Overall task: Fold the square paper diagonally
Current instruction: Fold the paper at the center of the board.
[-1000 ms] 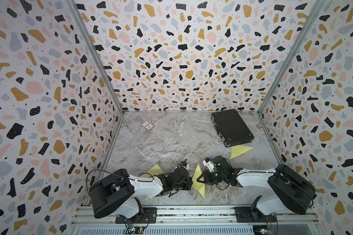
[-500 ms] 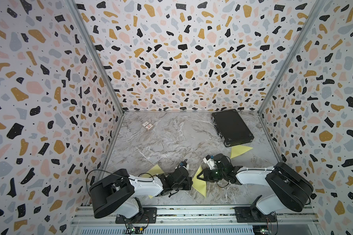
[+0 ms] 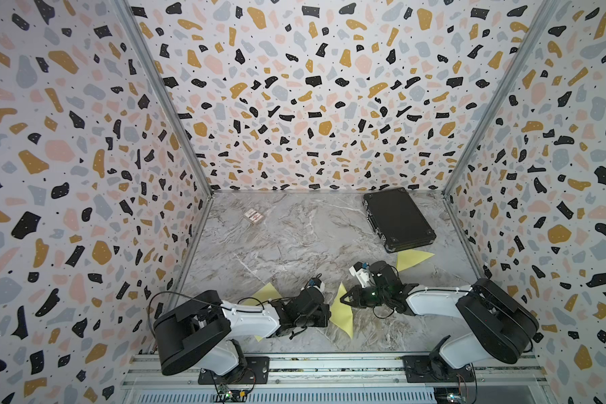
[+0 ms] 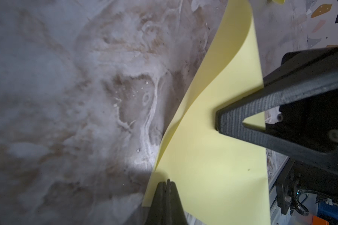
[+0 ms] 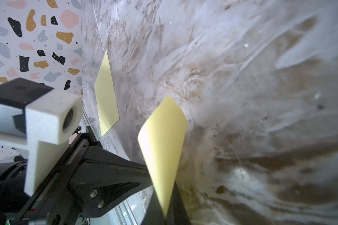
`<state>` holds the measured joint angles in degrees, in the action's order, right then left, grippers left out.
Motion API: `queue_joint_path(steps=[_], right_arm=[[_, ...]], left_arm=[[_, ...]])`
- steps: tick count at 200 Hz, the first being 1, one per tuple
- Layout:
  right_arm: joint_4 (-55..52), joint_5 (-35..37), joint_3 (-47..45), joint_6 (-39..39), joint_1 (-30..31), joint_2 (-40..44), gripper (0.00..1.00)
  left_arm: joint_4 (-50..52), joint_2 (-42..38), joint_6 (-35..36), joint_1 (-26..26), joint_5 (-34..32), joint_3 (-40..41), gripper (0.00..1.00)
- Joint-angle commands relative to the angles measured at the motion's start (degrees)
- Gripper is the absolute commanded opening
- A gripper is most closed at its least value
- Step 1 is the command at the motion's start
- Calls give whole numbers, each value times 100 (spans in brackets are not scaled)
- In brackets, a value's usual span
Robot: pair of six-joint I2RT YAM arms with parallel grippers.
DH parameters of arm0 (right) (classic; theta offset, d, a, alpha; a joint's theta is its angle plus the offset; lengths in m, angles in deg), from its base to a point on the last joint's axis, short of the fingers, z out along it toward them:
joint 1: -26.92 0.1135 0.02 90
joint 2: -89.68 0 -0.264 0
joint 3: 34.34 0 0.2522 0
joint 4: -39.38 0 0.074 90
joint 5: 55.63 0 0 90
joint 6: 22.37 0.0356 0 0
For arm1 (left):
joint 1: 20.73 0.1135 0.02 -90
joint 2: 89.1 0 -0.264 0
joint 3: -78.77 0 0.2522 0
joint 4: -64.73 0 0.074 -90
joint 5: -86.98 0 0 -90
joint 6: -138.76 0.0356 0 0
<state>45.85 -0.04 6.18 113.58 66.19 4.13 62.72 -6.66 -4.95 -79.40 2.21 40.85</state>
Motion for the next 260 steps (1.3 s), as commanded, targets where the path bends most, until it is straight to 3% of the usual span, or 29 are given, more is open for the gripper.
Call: queue_joint_path(steps=[1, 18, 51, 70, 112, 126, 148, 159, 178, 220, 249, 260], right_arm=[[136, -89, 162, -113, -74, 0, 17], [234, -156, 178, -102, -127, -42, 30], [360, -254, 293, -89, -259, -242, 29], [502, -352, 355, -51, -314, -362, 23], [500, -397, 452, -112, -383, -379, 1], [500, -401, 461, -130, -400, -370, 4], [458, -373, 503, -157, -445, -395, 23], [447, -397, 555, -173, -467, -449, 26], [472, -425, 641, -174, -507, -544, 24], [587, -540, 742, -156, -549, -655, 0], [572, -540, 743, -166, -587, -630, 0], [574, -531, 745, -166, -596, -637, 12]], left_arm=[[812, 265, 89, -58, -61, 149, 0], [812, 269, 89, -61, -57, 140, 0], [812, 266, 93, -58, -54, 140, 0], [830, 265, 107, -68, -43, 133, 0], [821, 293, 111, -67, -51, 122, 0], [822, 313, 109, -68, -51, 114, 0], [796, 335, 106, -65, -58, 122, 0], [787, 344, 104, -79, -57, 131, 0], [786, 344, 93, -74, -55, 140, 0], [786, 326, 88, -83, -59, 149, 0], [777, 334, 89, -92, -67, 157, 0], [777, 331, 87, -92, -66, 158, 0]])
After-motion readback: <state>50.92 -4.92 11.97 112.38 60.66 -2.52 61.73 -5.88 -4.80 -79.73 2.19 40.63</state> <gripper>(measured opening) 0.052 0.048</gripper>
